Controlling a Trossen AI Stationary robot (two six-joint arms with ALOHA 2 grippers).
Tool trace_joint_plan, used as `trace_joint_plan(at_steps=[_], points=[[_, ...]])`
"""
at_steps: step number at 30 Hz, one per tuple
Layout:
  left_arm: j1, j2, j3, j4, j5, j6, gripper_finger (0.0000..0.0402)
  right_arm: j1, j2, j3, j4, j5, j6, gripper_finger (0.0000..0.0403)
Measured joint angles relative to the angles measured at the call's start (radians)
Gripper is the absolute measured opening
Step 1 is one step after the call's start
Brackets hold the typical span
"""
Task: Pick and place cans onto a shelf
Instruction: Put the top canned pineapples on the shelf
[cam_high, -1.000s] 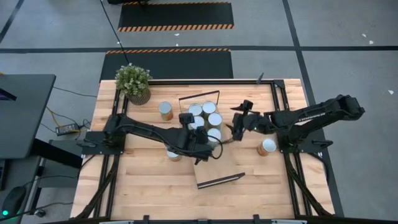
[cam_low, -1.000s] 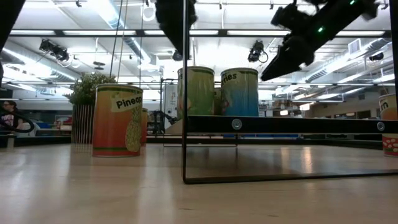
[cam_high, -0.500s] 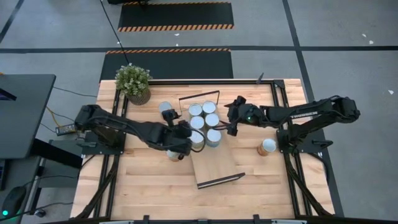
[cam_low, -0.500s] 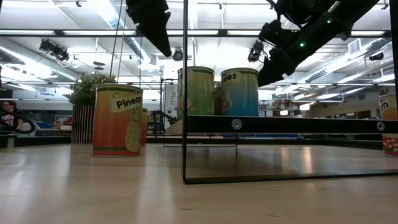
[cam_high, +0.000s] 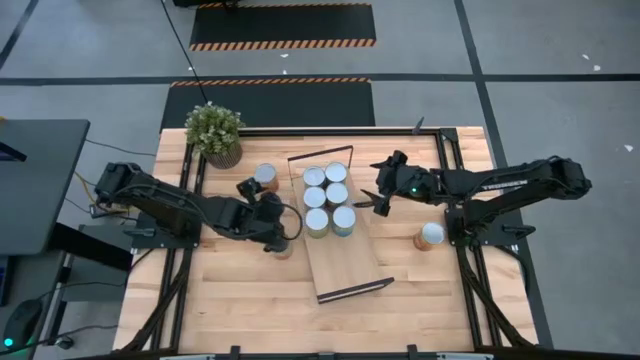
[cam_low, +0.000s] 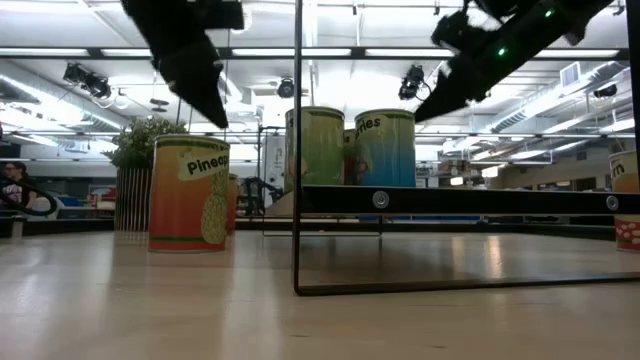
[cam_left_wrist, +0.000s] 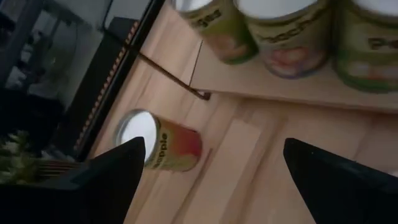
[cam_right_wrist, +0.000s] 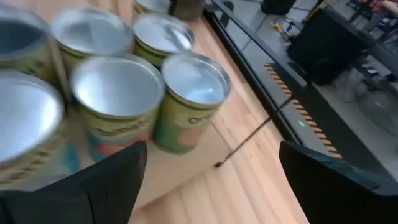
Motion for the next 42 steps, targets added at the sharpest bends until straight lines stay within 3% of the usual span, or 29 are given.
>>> trace_joint_plan(at_steps=[12,17,28,34,39,42], points=[[0.191,-0.235,-0.270,0.165,0.134,-0.016,0.0389,0.181,-0.030,0.000,-0.004,-0.030,0.086,0.0374],[0.213,-0.257,-0.287,0.169,0.112,-0.083,0.0389,0.209,-0.025,0.000,-0.002,-0.025,0.097,0.0374],[0.219,-0.247,-0.285,0.120,0.194,-0.154,0.0389,0.233,-0.024,0.000,-0.006,-0.022,0.114,0.0374],[0.365,-0.247,-0.301,0.005,0.334,-0.122,0.0389,0.233,-0.024,0.000,-0.008,-0.024,0.101,0.0374],[0.517,-0.247,-0.370,0.134,0.557,0.012,0.0389,0.233,-0.024,0.000,-0.008,-0.025,0.087,0.0374],[0.584,-0.247,-0.405,0.211,0.590,0.062,0.0389,0.233,-0.024,0.000,-0.008,-0.025,0.079,0.0374]])
